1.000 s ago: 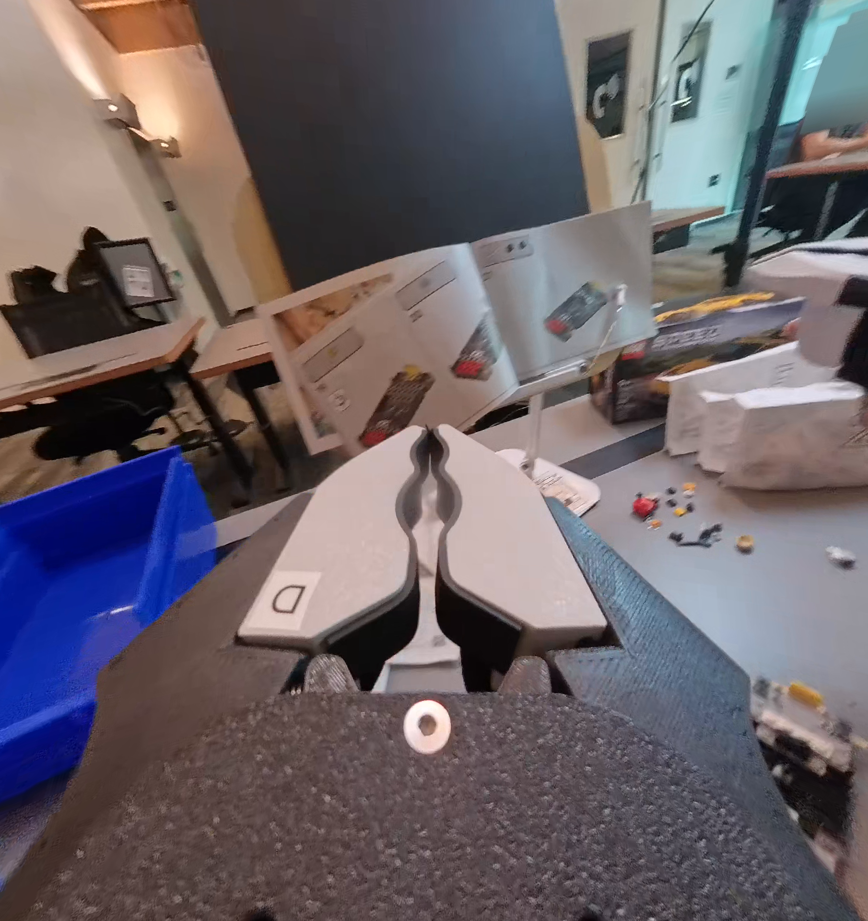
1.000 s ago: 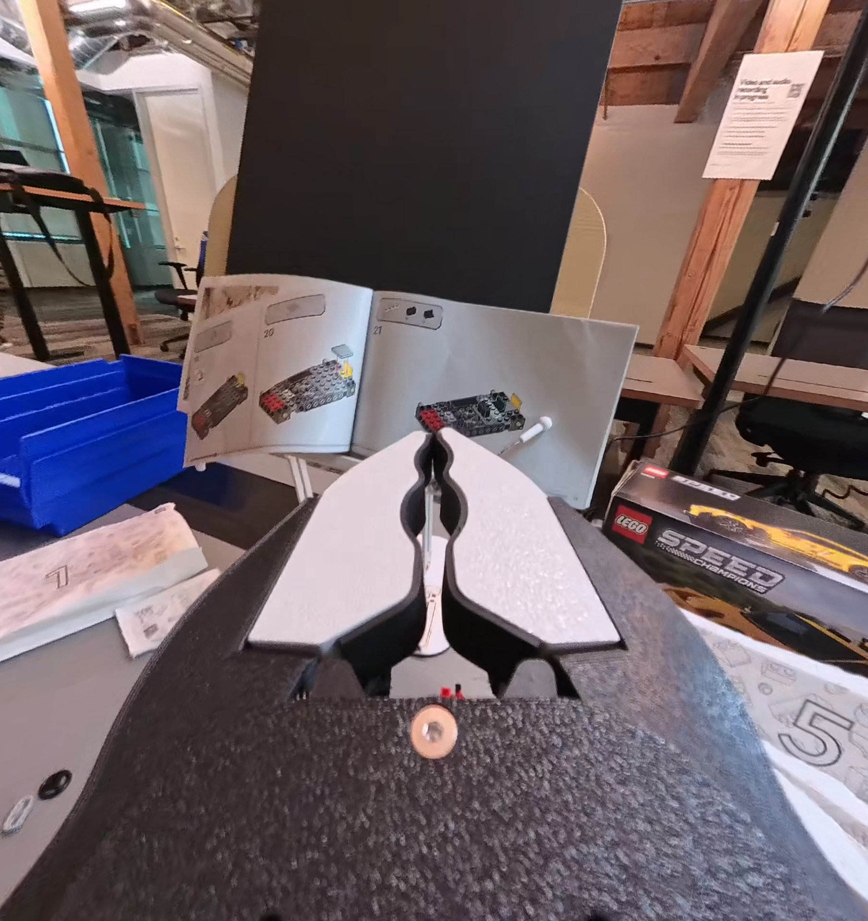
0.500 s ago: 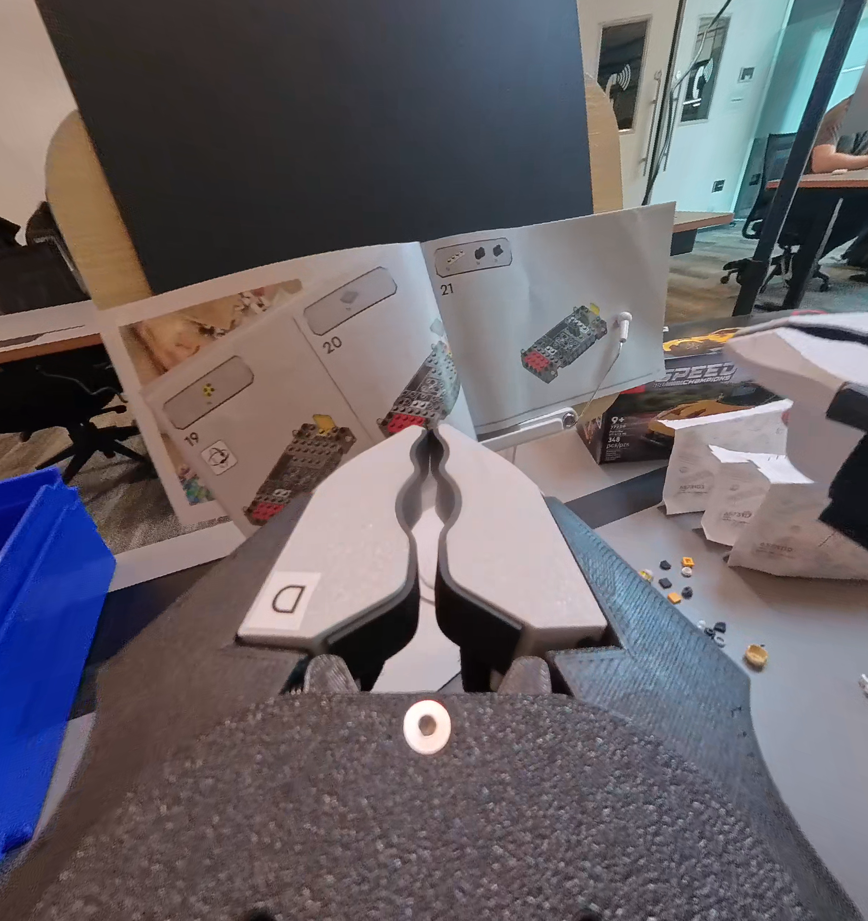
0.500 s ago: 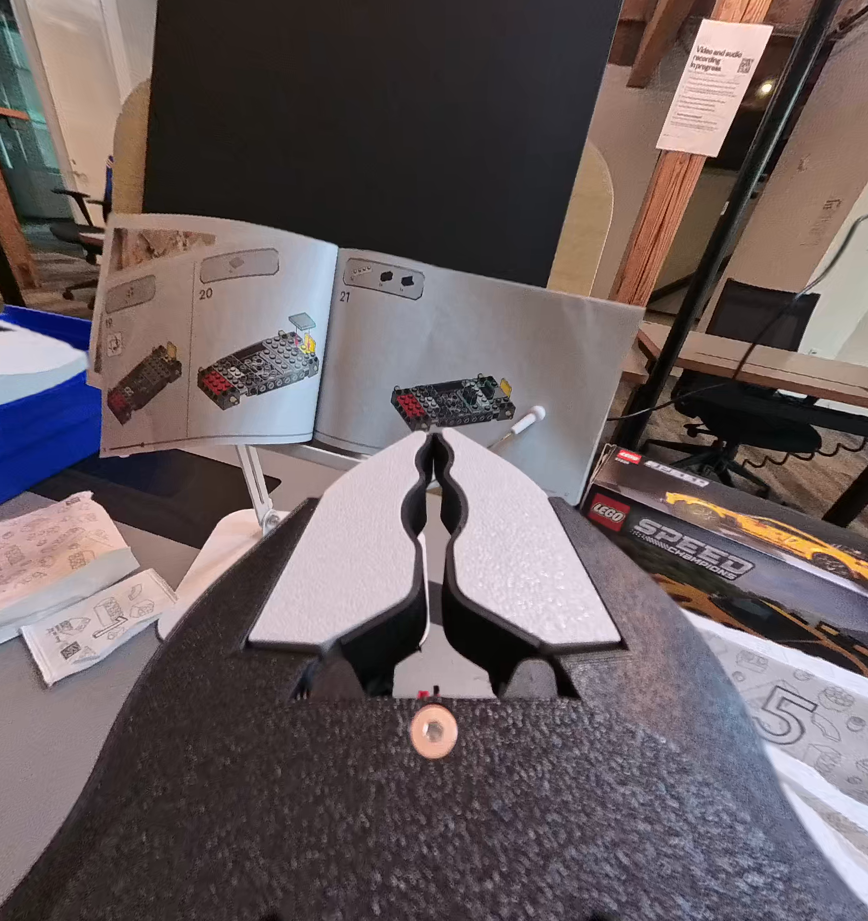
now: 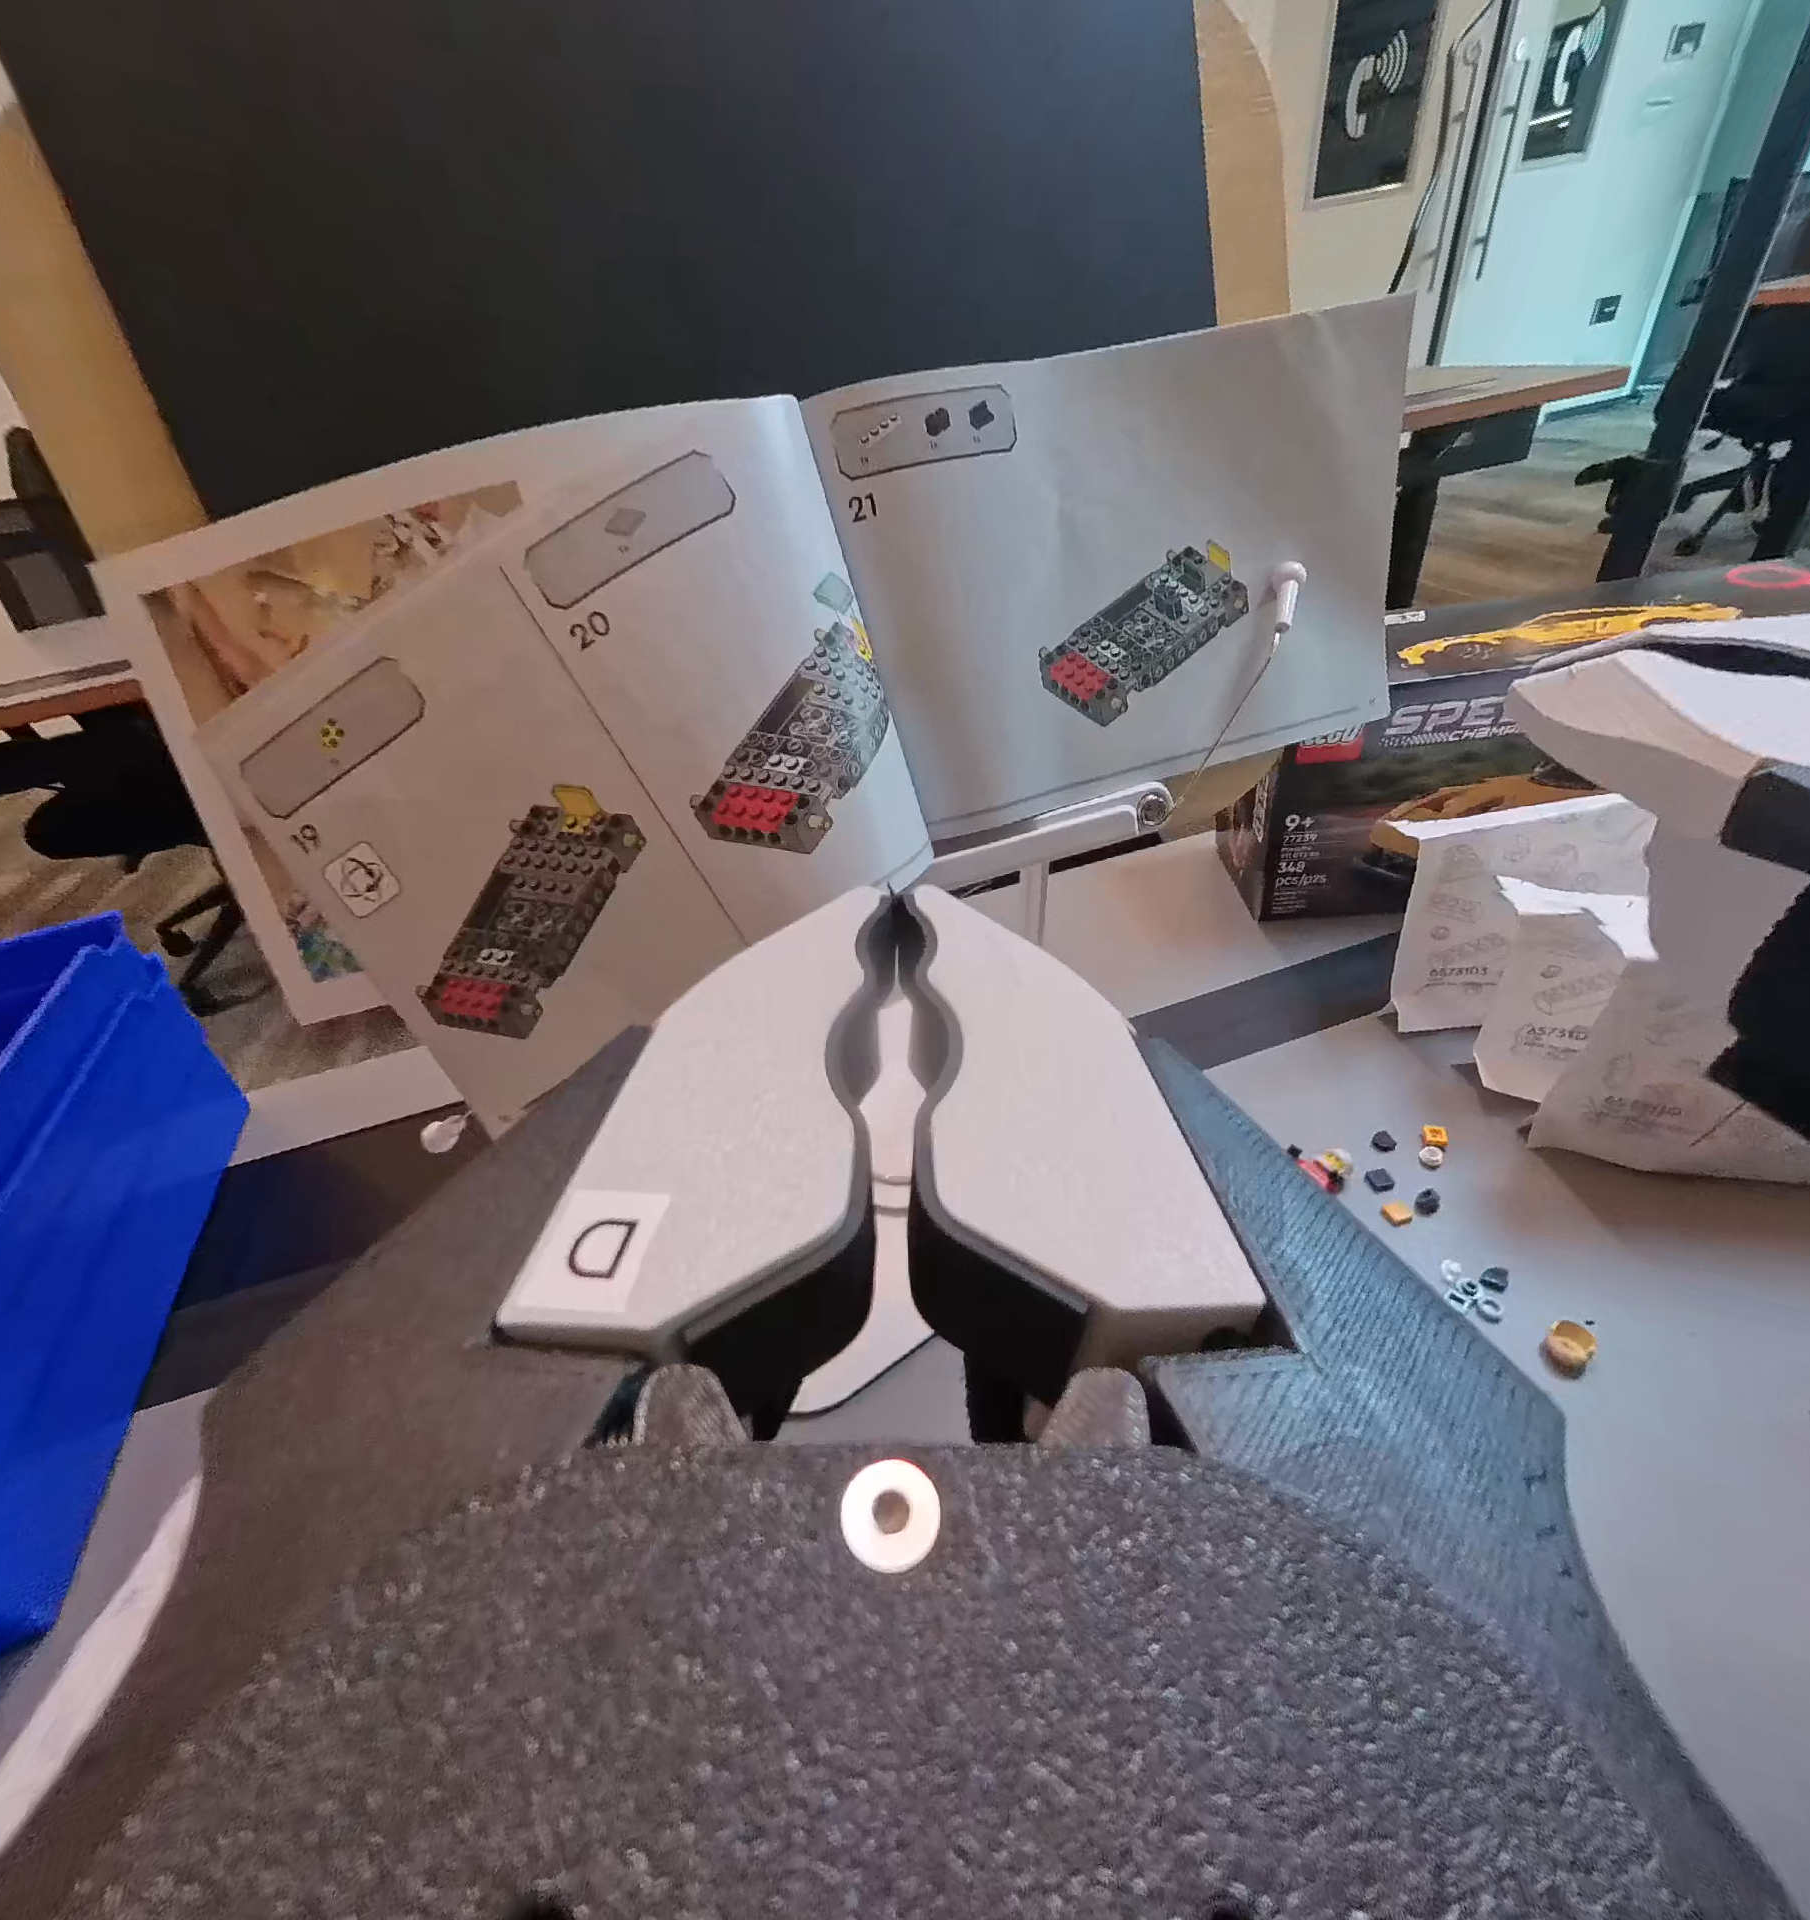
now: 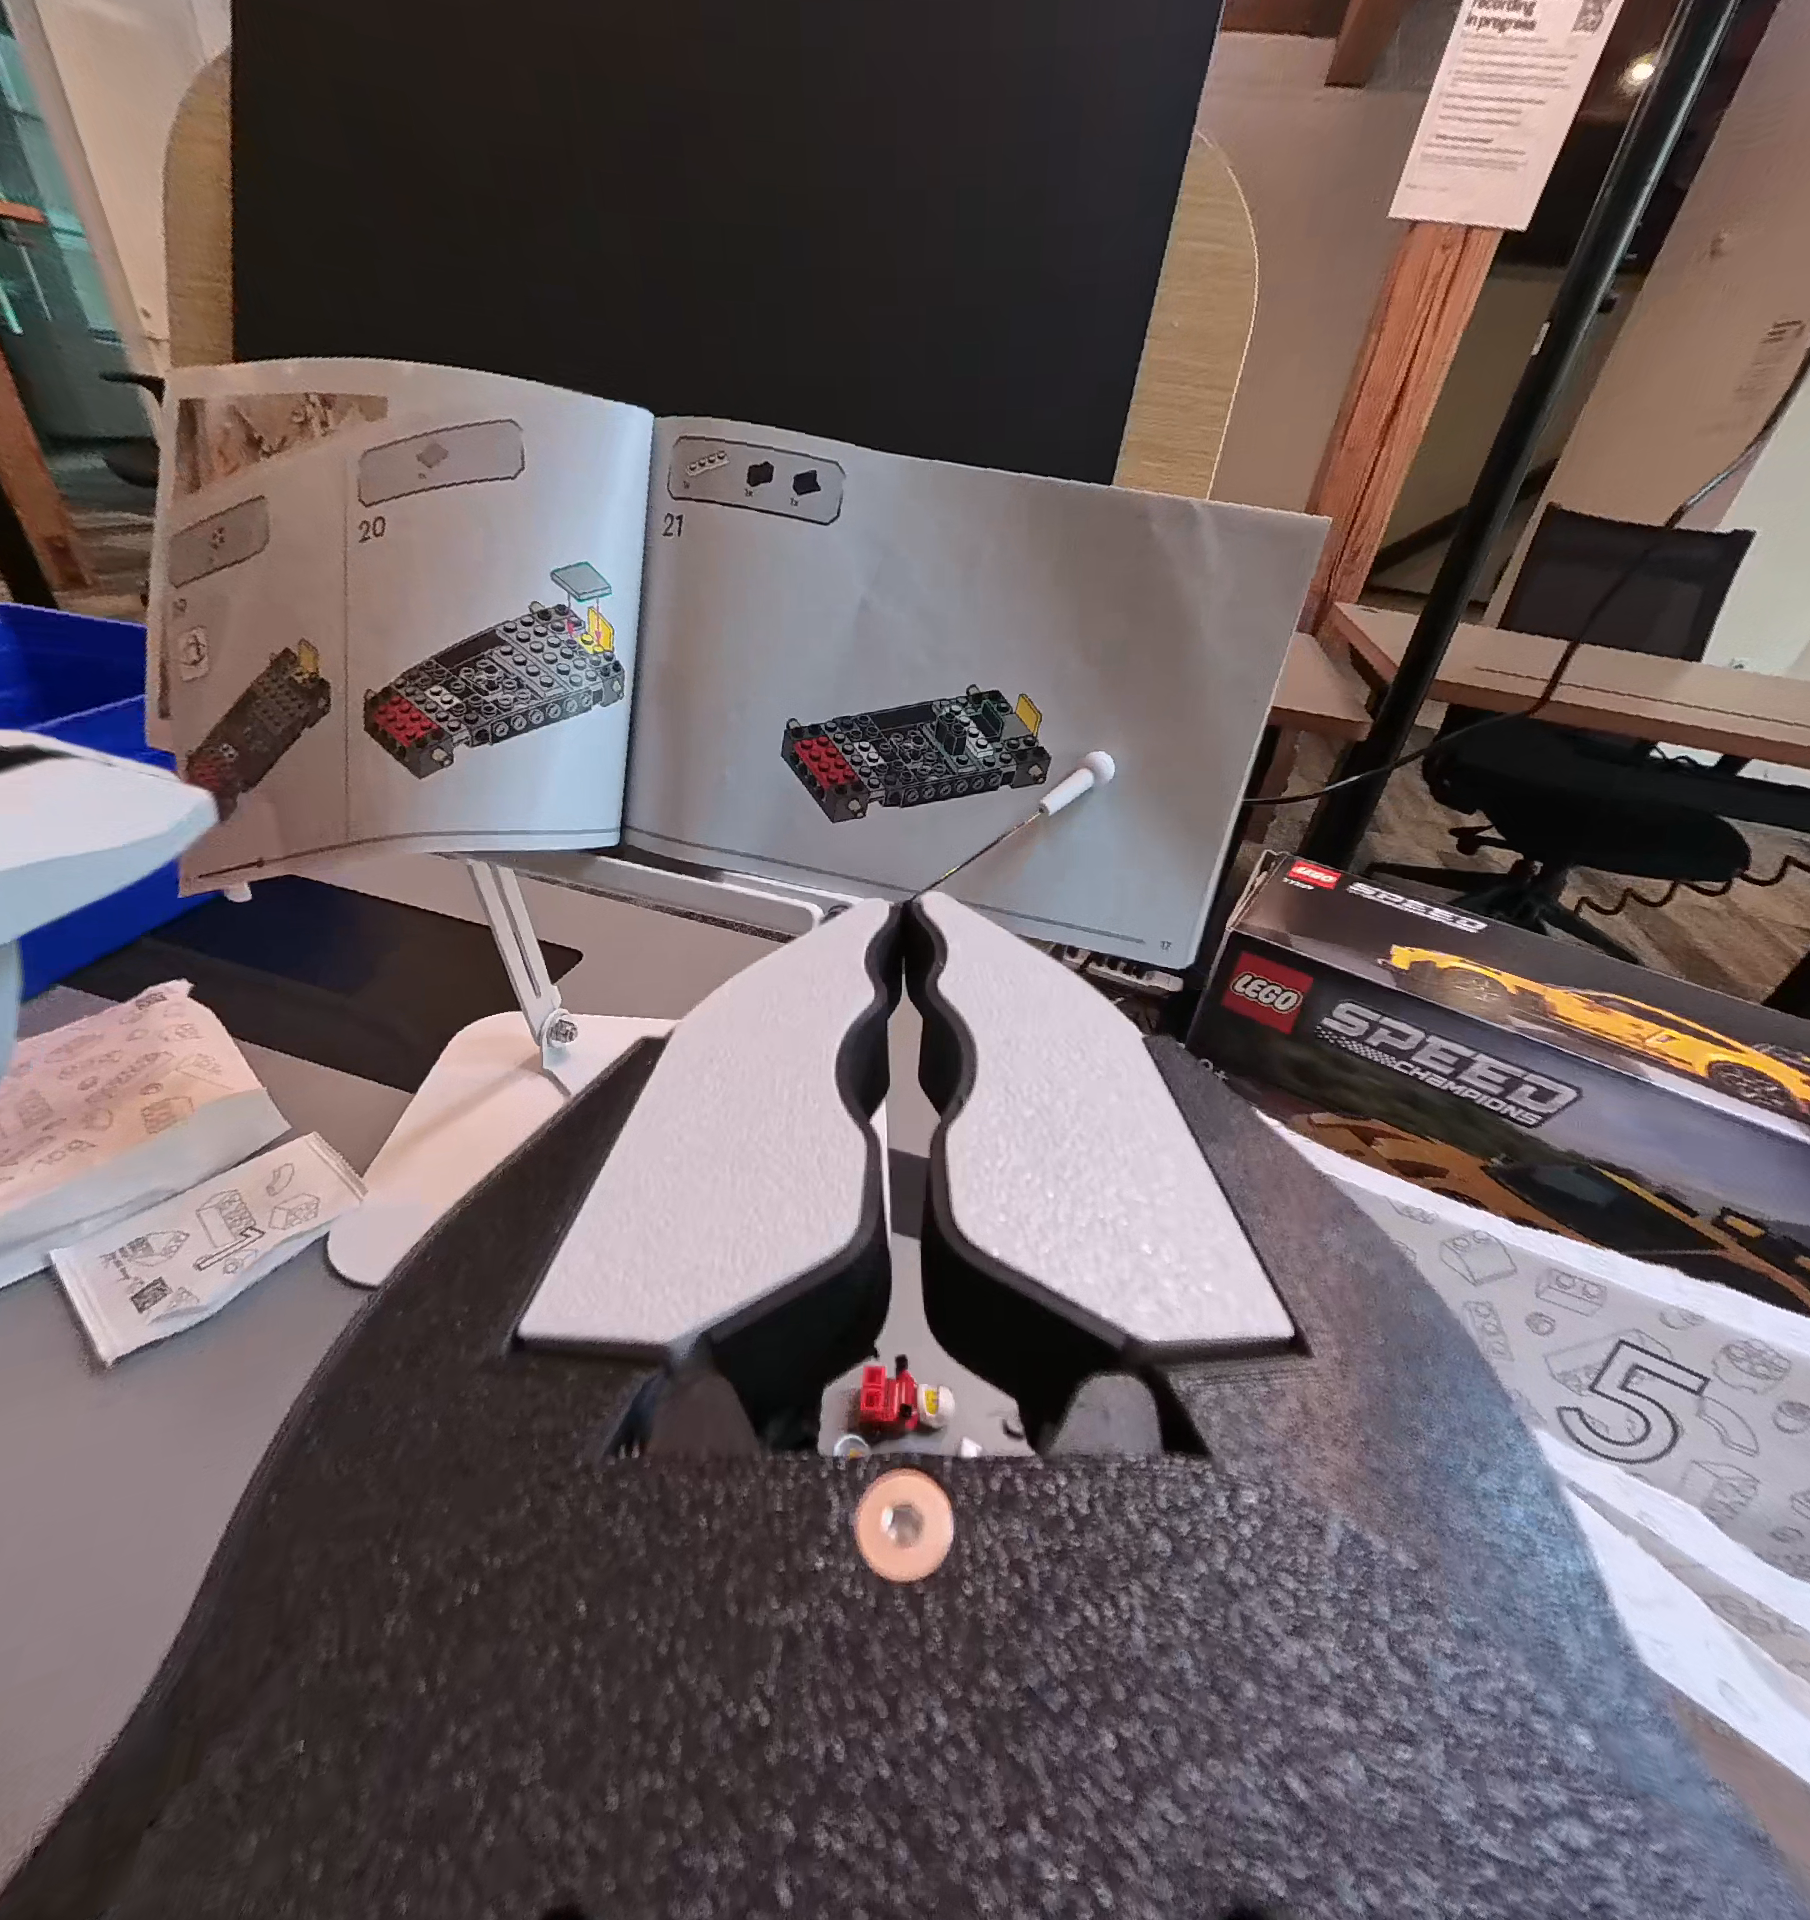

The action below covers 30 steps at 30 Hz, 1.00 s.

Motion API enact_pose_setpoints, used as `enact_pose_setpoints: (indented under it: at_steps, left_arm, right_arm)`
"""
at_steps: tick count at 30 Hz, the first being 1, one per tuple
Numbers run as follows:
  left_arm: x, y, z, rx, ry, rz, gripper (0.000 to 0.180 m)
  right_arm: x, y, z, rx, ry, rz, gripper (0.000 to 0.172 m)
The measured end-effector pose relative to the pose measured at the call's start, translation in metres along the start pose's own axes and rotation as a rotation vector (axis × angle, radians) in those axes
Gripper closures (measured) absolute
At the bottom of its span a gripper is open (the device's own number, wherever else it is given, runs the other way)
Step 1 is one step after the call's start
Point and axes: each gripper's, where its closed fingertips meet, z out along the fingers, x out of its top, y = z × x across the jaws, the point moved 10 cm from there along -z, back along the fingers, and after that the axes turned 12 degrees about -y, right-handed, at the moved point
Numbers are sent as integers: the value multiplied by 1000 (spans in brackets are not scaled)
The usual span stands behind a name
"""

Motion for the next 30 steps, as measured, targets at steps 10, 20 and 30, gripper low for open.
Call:
enact_pose_setpoints:
  at_steps: [10,20,30]
  left_arm:
    - [5,-32,-42,-27,52,24,180]
    - [-70,-7,-68,-508,-186,193,145]
    - [-143,32,-78,-711,-428,420,122]
  right_arm:
    - [1,2,-27,110,-19,-51,172]
    - [-99,-40,-65,812,-364,-418,142]
    - [-148,-87,-70,873,-606,-640,149]
